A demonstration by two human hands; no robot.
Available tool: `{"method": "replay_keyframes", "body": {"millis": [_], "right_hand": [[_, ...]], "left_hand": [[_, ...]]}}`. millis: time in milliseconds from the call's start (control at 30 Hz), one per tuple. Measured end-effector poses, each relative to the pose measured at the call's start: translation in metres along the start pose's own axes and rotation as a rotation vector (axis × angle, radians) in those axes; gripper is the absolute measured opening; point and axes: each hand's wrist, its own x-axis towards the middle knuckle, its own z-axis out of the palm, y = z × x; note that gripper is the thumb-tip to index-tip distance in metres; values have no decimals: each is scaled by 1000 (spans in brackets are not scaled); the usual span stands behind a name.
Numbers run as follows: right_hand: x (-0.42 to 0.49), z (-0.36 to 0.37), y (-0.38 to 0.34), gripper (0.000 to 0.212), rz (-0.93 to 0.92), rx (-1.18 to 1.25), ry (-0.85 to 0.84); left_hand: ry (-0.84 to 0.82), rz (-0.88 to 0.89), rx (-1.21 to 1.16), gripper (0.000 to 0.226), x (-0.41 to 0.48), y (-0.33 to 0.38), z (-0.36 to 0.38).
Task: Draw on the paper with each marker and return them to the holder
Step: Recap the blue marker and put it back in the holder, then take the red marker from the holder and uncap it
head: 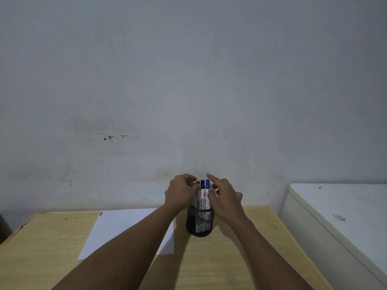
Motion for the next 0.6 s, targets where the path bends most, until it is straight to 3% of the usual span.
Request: {"method": "replay_keyframes", "body": {"millis": [300,500,600], "right_hand": [[-14,-14,-24,43,35,213,261],[-24,-30,-81,36,111,590,111],[-30,-40,-110,18,179,939,65]], "left_hand": [[145,21,-140,21,-1,26,-40],[219,-164,-669,17,-27,65,-118],[197,-232,-716,21,-47,68,-144]]}}
